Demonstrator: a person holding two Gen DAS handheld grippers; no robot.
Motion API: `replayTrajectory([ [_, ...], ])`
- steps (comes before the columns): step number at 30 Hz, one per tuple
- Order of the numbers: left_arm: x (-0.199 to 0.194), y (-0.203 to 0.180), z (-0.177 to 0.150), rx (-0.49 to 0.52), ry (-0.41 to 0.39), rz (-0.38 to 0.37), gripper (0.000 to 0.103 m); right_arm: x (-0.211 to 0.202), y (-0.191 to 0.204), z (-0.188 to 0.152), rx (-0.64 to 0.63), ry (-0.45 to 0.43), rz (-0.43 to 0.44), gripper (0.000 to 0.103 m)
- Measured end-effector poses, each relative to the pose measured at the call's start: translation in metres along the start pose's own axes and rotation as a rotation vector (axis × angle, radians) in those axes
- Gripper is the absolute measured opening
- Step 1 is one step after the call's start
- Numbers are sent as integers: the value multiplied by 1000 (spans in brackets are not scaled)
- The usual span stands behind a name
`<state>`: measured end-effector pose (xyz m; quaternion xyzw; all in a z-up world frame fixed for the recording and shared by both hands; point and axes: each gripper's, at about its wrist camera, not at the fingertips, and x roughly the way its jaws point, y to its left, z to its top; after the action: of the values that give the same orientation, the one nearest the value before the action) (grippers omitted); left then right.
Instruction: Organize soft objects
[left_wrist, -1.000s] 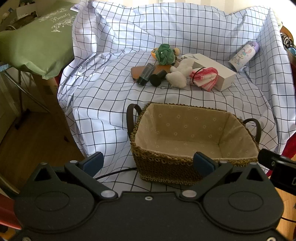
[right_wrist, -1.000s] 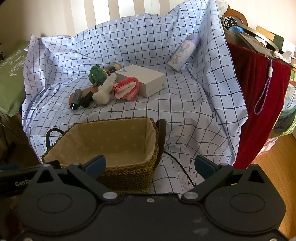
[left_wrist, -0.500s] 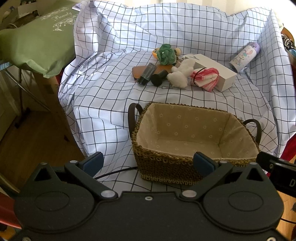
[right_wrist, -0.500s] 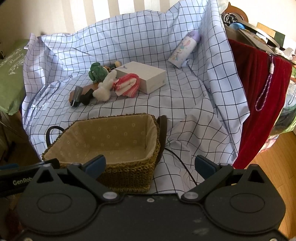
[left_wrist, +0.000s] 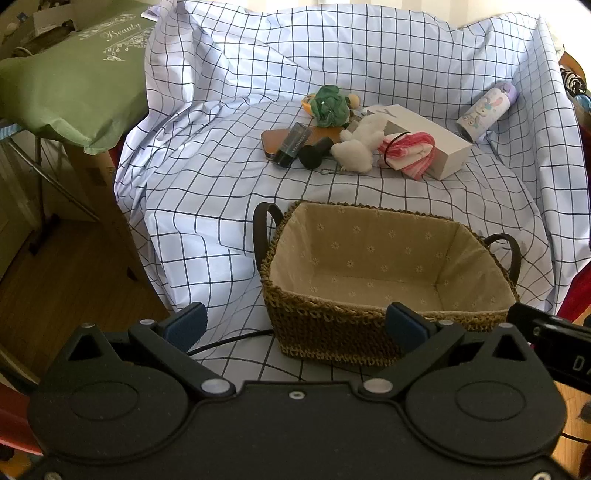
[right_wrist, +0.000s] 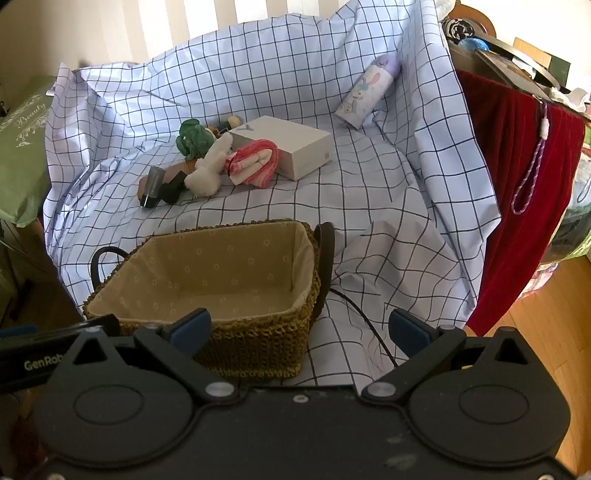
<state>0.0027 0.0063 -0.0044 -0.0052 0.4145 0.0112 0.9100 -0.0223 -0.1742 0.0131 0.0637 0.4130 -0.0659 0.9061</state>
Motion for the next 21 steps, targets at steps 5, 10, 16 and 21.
replayTrajectory([
  [5,0,-1,-2,0,0,-1,100,1,0,0,0,1,-1,103],
  [10,1,-4,-4,1,3,-1,100,2,0,-1,2,4,-1,103],
  [16,1,-4,-5,1,4,-1,100,2,0,-2,2,4,-2,103],
  [21,1,-4,-5,1,3,-2,100,2,0,-2,2,3,-3,103],
])
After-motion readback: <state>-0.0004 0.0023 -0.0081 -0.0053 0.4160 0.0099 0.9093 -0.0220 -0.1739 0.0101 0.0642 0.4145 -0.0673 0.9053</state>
